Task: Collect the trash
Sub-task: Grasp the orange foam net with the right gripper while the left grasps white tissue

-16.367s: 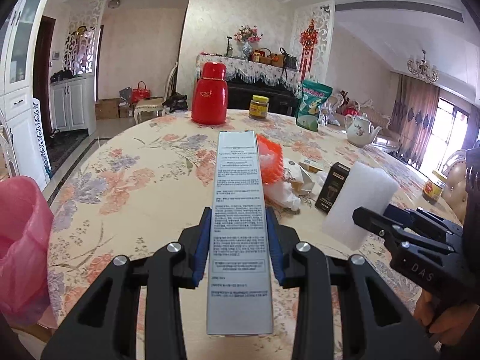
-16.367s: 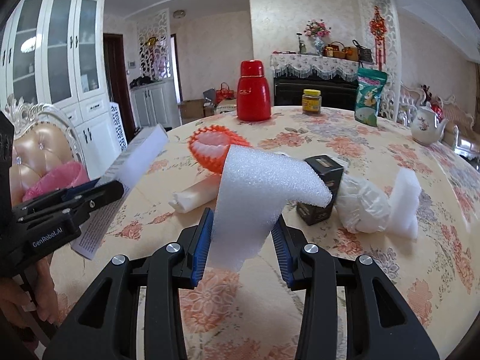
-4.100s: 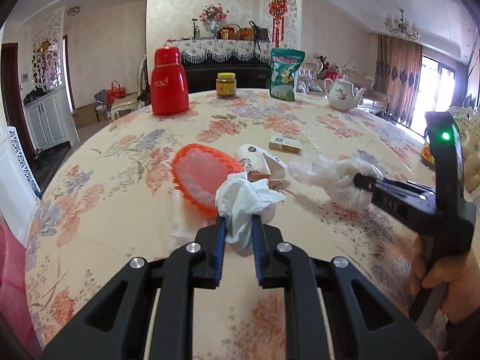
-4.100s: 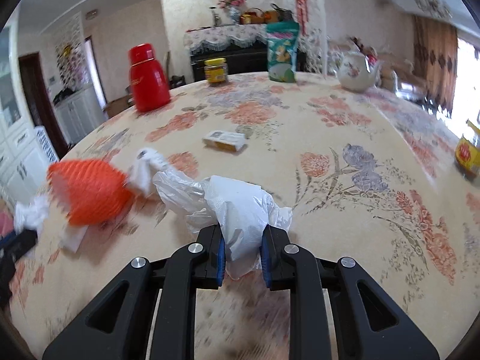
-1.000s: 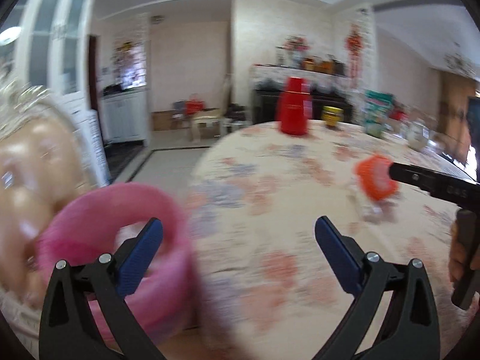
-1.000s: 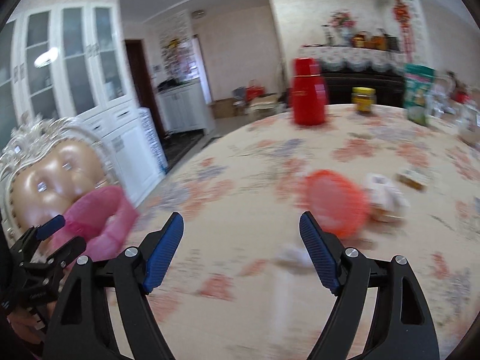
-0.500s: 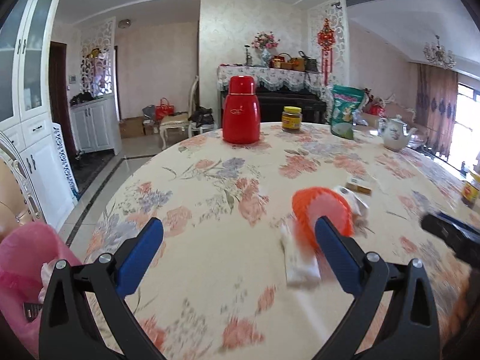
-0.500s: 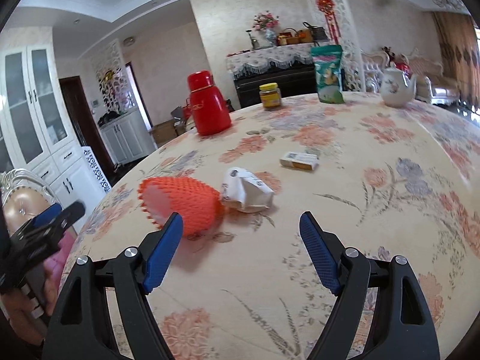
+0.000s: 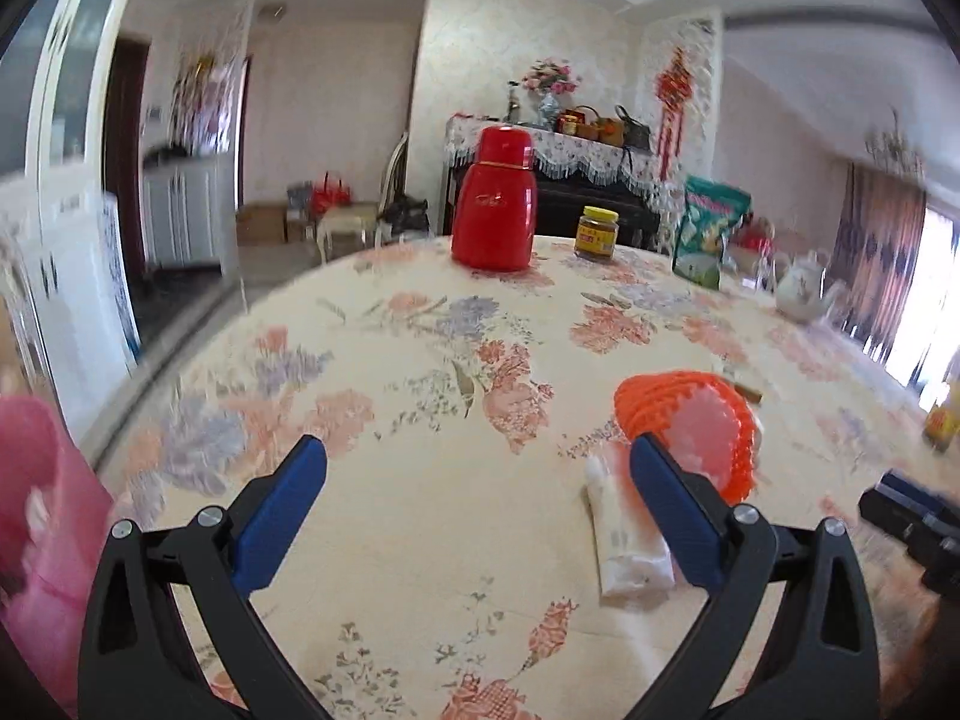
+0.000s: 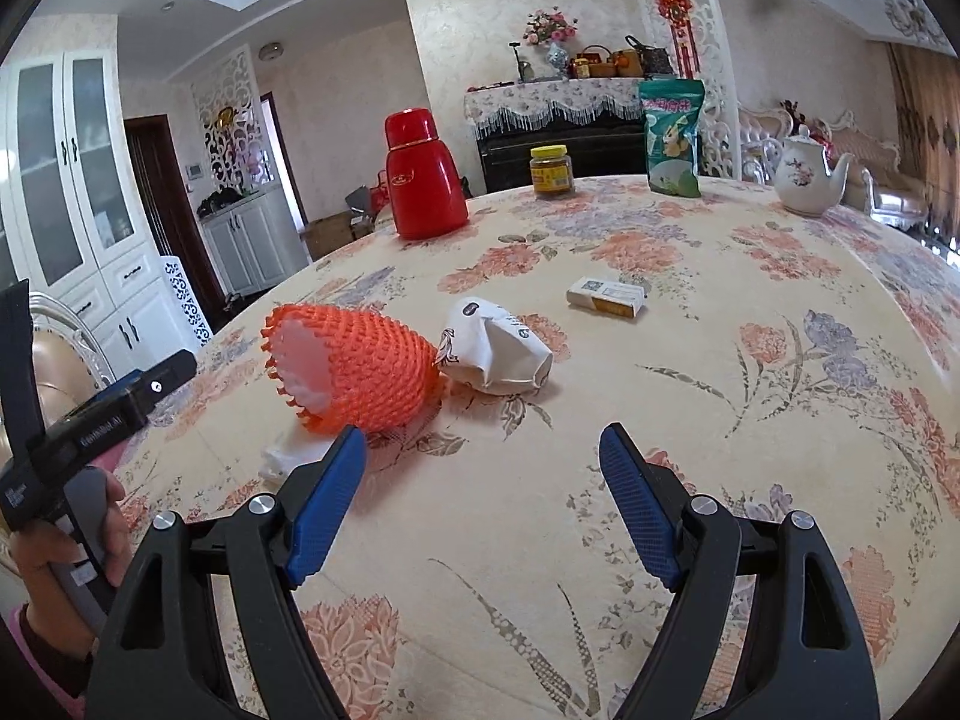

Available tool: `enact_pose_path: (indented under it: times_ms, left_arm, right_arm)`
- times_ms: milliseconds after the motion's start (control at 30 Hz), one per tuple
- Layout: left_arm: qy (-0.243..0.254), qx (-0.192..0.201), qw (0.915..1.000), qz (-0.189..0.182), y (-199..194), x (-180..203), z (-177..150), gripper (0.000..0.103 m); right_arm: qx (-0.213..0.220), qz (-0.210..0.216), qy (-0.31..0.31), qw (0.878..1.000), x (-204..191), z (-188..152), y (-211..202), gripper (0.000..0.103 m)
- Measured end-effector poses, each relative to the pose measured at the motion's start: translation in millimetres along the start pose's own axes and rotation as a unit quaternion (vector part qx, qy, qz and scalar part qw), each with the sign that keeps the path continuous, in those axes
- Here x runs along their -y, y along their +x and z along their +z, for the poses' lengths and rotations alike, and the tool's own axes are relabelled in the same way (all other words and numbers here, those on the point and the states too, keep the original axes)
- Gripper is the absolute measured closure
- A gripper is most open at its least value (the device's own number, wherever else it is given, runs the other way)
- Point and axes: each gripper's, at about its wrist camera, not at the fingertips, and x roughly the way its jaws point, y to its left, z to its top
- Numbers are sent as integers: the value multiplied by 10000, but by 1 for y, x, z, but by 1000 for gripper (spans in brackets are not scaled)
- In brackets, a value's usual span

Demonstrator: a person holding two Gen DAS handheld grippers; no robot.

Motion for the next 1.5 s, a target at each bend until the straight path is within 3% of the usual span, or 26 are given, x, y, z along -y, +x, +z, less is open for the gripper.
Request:
enact_pose_path:
  times_ms: [133, 233, 567, 767, 800, 833, 933, 1000, 1333, 1500]
  left_arm:
    - [-828, -327, 9960, -14, 10, -34, -1, 5]
    - [-1008, -407, 9940, 151, 12, -43, -3, 5]
    - [-227, -38, 9988, 442, -5, -12, -1, 5]
    - [54, 61, 9983, 584, -10, -2, 0, 5]
    - [89, 66, 9981, 601, -10, 0, -1, 5]
    - [146, 75, 9980, 618, -10, 2, 0, 5]
    - [263, 80, 9976, 643, -10, 7, -1, 5]
    - [338, 45, 9972, 664, -9, 9, -1, 5]
    - [814, 34, 9942, 702, -7, 28, -3, 5]
    - [873, -150, 9954, 358, -4, 43, -3, 5]
  right_arm:
    - [-62, -61, -187, 9998, -12, 4, 5, 24]
    - [-119, -88, -330, 9993, -22, 11, 13, 20]
    - [-315, -117, -1104, 9933, -74, 36, 69, 18]
    - [-738, -48, -1448, 9867, -94, 37, 116, 18]
    - [-765, -66, -1432, 9867, -93, 36, 119, 26]
    - [-794, -41, -1381, 9872, -92, 36, 120, 46]
    - [-726, 177, -998, 9922, -78, 38, 111, 62]
    - [-580, 194, -904, 9940, -70, 37, 98, 67]
    - [-380, 271, -476, 9978, -33, 20, 29, 69]
    - [-229, 98, -255, 9994, -14, 2, 12, 69]
